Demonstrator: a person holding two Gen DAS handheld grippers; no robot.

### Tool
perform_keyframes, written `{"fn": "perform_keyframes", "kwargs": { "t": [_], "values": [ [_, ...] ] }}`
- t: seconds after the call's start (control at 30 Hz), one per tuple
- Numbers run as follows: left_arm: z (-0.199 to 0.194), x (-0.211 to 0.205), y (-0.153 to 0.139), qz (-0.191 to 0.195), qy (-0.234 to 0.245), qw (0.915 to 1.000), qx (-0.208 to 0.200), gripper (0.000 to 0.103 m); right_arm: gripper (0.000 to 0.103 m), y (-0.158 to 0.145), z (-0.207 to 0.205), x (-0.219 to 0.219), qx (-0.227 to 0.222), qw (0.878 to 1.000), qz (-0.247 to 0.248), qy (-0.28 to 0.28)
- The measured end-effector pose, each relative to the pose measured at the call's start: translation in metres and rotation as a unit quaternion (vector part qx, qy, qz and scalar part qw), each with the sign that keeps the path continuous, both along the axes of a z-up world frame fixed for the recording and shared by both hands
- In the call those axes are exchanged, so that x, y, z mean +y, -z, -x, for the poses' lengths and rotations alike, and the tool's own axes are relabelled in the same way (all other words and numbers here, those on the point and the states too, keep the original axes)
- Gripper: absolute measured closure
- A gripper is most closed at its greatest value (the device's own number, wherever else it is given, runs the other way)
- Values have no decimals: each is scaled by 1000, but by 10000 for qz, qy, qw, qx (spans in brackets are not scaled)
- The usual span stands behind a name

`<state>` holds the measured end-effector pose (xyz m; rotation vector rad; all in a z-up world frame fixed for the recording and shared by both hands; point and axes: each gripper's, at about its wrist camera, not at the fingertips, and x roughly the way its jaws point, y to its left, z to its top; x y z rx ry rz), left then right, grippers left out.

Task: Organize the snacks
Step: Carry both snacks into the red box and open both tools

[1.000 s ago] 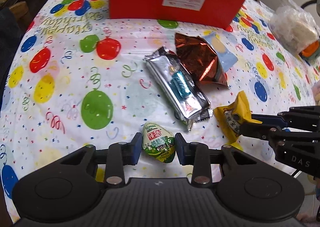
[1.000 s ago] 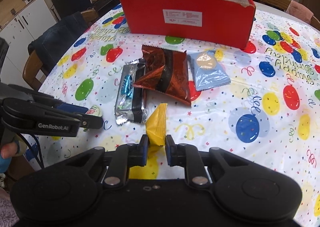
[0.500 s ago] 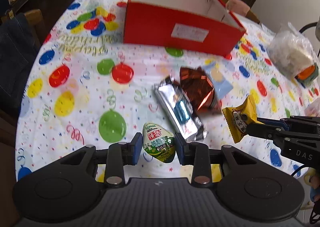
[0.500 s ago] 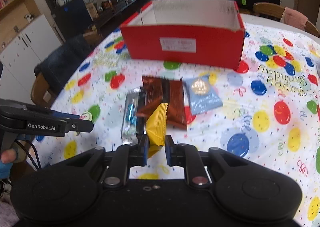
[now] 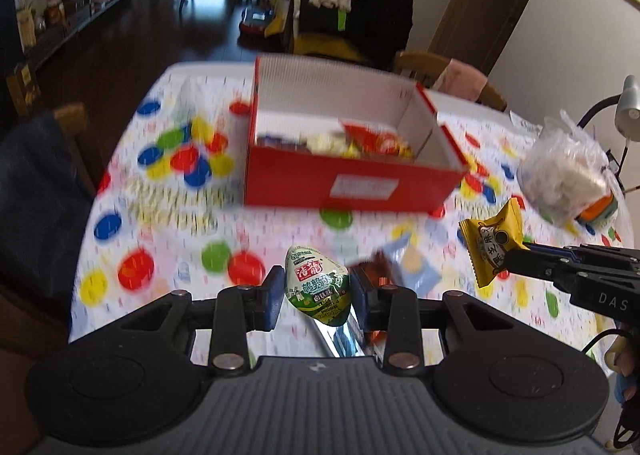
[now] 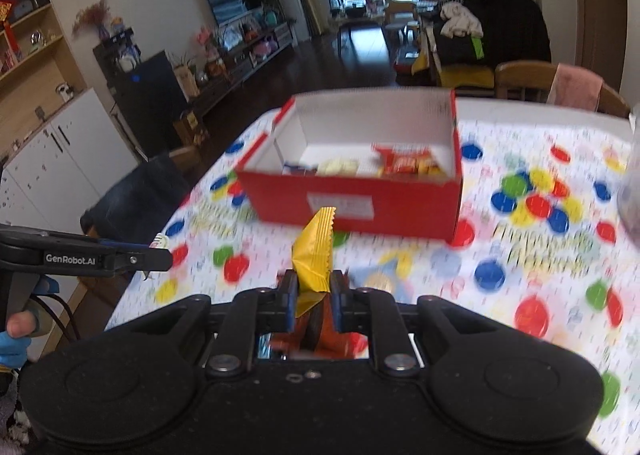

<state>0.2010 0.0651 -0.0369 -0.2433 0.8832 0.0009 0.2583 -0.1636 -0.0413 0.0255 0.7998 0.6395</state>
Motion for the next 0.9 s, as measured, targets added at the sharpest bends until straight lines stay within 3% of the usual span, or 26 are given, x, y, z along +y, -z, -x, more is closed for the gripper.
{"fn": "perform_keyframes", "kwargs": {
  "t": [0.43,0.9],
  "values": [
    [-72,-6,-36,-417,30,9986,-334,68,88,-25,-73,11,-340,9993,41,125],
    [-174,2,-16,-701,-155,9973,139,68,88,-4,-161,34,3,9995,249,192]
  ]
}}
